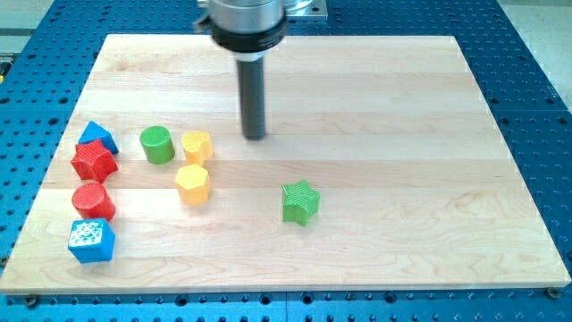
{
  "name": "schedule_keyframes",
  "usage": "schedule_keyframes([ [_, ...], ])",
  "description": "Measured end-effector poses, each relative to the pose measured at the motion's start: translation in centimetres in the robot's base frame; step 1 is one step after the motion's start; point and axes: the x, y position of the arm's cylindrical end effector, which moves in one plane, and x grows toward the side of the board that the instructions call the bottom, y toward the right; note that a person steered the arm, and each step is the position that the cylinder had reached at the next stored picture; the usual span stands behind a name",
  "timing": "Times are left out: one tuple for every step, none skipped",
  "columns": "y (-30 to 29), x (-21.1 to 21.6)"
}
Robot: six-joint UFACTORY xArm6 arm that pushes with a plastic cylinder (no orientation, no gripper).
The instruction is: Move the yellow blocks bottom right to the green circle
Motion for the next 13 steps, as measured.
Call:
schedule_keyframes([
  [-3.8, 2.4],
  [-4.5, 4.8],
  [-2.0, 4.3],
  [-1.1, 4.3],
  [0.0, 4.3],
  [1.0, 4.3],
  [0.4, 5.1],
  [-1.7, 5.7],
  [-6.0, 5.0],
  [-8.7, 5.9],
  [-7.7, 8.2],
  [-4.0, 8.4],
  [-4.9, 8.4],
])
